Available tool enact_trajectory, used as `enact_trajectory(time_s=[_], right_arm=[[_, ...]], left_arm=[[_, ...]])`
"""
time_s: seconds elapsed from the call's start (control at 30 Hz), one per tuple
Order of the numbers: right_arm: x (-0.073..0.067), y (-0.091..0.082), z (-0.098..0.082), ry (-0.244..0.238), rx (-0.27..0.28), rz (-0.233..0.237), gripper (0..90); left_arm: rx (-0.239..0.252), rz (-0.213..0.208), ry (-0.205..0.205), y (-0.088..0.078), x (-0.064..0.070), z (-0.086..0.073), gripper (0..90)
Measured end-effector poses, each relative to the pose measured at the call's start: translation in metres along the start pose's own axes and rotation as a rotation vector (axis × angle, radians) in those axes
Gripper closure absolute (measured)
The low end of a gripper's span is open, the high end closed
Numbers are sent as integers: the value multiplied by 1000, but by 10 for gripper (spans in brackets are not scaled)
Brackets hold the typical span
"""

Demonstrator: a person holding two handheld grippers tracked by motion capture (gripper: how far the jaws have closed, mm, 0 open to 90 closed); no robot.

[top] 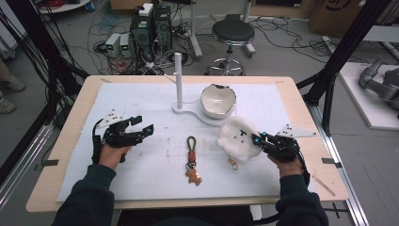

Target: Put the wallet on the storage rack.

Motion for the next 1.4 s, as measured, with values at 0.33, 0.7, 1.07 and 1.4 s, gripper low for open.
enact_trajectory(time_s=[0.33,0.7,1.07,1.4], right_arm=[[-35,21,9,-77,4,97,804],[-85,51,12,-184,-27,252,801],[-95,62,10,-198,-49,253,780],[-76,63,10,-17,-16,224,446]], left_arm=[[-12,-153,16,26,42,5,283],[-69,-348,68,57,95,2,262],[-112,-378,126,58,105,-5,722],[54,-358,91,46,98,14,758]])
Point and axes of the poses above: each handheld gripper's, and its own axes: y roughly forward along the jaws, z roughly out of its top, x roughly to its right, the point moved 6 cm from there along y, roughly forward along the jaws, and after that the axes turned 9 degrees about y, right-handed, at the moved point
